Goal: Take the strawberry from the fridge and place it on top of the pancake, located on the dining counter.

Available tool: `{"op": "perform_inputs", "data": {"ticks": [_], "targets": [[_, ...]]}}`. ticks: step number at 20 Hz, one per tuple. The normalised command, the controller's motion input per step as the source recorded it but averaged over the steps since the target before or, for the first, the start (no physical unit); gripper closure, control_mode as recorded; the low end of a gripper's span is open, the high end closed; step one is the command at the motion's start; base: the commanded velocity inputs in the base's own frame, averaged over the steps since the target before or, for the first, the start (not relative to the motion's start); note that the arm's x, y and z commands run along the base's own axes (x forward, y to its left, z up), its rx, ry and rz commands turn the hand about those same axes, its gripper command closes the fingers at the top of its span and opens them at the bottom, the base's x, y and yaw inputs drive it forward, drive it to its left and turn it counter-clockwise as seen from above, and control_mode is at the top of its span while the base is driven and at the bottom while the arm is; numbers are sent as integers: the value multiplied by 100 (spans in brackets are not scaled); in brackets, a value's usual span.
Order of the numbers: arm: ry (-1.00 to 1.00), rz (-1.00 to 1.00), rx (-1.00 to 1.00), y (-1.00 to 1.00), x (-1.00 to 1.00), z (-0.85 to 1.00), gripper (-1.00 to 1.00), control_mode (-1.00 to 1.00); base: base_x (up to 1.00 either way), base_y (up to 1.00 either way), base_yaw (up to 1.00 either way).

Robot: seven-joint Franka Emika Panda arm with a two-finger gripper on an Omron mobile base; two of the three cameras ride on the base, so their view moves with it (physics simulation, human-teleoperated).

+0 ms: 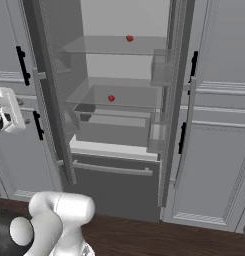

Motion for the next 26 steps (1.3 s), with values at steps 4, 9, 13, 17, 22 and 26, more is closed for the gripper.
{"op": "perform_inputs", "data": {"ticks": [4,9,13,17,22,26], "targets": [[0,8,91,-100,-2,43,-100,-100,0,0,0],[20,16,82,-93,40,16,-100,-100,0,0,0],[34,42,63,-21,91,0,-100,-100,0,0,0],[38,55,58,0,97,0,-100,-100,0,0,0],[42,57,23,-5,89,0,-100,-100,0,0,0],[26,41,23,-18,95,3,-100,-100,0,0,0]]}}
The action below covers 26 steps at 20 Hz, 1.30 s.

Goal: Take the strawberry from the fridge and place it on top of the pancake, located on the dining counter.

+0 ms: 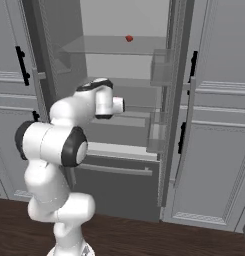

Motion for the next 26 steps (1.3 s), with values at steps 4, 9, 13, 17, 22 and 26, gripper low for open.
{"op": "perform_inputs", "data": {"ticks": [4,9,13,17,22,26], "targets": [[14,27,25,-16,79,6,-100,-100,0,0,0],[11,21,10,39,3,-18,-100,-100,0,0,0],[1,1,-5,84,-30,2,-100,-100,0,0,0],[0,-3,-13,73,-25,11,-100,-100,0,0,0],[-2,-10,-12,41,-56,20,-100,-100,0,0,0],[-1,-17,-16,54,-67,22,-100,-100,0,0,0]]}}
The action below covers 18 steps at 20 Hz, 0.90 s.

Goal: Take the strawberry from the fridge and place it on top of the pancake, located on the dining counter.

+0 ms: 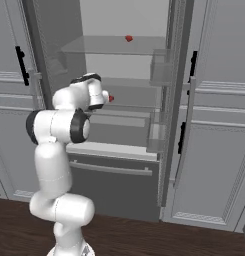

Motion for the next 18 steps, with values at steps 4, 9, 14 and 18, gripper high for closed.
{"op": "perform_inputs", "data": {"ticks": [4,9,14,18], "targets": [[0,-21,-19,70,-65,18,-100,-100,0,0,0],[0,-21,-24,85,-52,19,-100,-100,0,0,0],[0,-8,-16,65,-20,8,-100,-100,0,0,0],[0,1,0,14,0,0,-100,-100,0,0,0]]}}
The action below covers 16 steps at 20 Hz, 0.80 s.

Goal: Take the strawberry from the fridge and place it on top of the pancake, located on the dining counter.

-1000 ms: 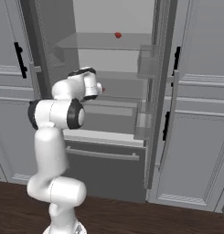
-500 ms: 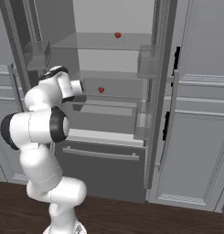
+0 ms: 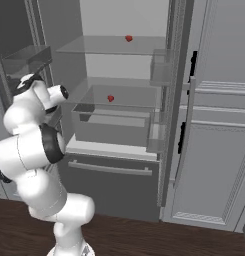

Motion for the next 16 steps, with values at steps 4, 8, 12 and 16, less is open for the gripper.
{"op": "perform_inputs", "data": {"ticks": [4,8,12,16], "targets": [[-1,6,5,-20,2,1,-100,-100,0,0,0],[-1,4,24,-74,6,8,-100,-100,0,0,0],[-4,1,22,-100,2,9,-100,-100,0,0,0],[-14,5,-13,-78,3,19,-100,-100,0,0,0]]}}
